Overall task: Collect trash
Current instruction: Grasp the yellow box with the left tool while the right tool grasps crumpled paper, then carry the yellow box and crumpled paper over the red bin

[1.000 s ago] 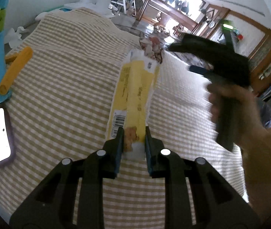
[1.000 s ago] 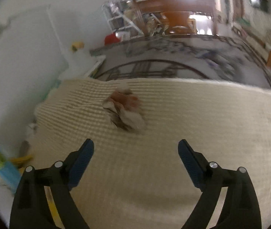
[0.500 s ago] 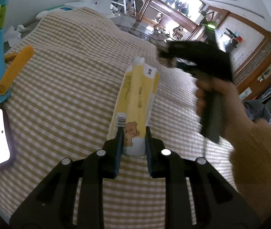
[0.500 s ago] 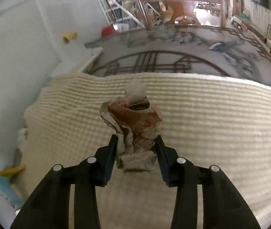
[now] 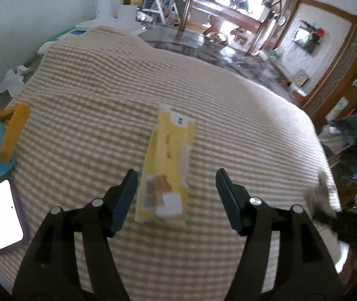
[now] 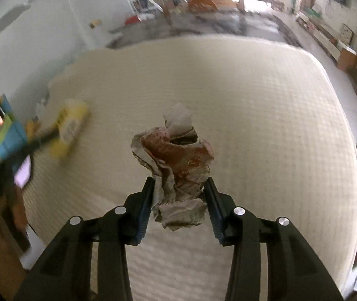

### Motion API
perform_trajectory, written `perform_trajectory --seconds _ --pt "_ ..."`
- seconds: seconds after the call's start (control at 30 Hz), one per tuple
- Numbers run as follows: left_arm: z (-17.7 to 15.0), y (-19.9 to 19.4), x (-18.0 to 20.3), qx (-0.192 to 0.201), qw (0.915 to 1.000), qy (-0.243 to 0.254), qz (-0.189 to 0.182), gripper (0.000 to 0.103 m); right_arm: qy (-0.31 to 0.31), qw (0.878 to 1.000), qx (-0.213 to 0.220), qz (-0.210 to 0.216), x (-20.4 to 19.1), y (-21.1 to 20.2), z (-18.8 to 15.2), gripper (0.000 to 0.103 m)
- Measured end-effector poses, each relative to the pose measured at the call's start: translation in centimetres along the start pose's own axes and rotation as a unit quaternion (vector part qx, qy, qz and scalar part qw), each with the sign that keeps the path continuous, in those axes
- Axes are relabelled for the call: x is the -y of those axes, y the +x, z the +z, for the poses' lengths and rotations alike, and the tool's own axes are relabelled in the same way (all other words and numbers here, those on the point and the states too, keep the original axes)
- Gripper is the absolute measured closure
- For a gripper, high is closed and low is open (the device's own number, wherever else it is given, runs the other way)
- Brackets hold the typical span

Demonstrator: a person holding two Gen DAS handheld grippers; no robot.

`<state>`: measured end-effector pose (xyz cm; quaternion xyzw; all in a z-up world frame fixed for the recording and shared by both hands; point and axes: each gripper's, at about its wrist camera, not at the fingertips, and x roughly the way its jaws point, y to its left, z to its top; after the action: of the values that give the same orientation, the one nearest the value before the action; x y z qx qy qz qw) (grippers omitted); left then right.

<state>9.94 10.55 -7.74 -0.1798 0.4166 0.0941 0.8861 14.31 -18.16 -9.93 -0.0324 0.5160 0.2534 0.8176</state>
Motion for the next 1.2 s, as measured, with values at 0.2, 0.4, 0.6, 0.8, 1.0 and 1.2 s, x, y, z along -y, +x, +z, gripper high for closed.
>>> perform_trajectory --seconds 0.2,0.4,0.6,0.8,1.0,1.2 --pt "1.0 3.3 0.0 -0.03 0.9992 0.003 0.028 0.043 0.0 1.0 0.02 -0.013 0.3 0.0 -0.9 0.041" --pt "0.8 3.7 0.7 -0.022 0.9992 0.009 0.032 0.061 0.028 0.998 0.052 0.002 0.7 0.0 0.2 0.024" --pt "-0.6 0.5 3.2 0.018 0.9995 0.023 0.011 0.062 0.042 0.998 0.053 0.009 1.1 0.6 0.9 0.027" --pt "-1.3 -1.3 5.1 0.027 0.9986 0.044 -0.01 0.061 0.046 0.998 0.05 0.018 1.5 0.3 1.1 0.059" --pt "-1.1 -2.3 7.0 0.037 0.9969 0.064 -0.027 0.061 0.062 0.994 0.092 0.019 2.5 -2.2 1.0 0.06" --pt "-1.3 -3.3 9.3 0.045 0.994 0.088 -0.046 0.061 0.071 0.99 0.117 0.017 3.4 -4.1 0.8 0.06"
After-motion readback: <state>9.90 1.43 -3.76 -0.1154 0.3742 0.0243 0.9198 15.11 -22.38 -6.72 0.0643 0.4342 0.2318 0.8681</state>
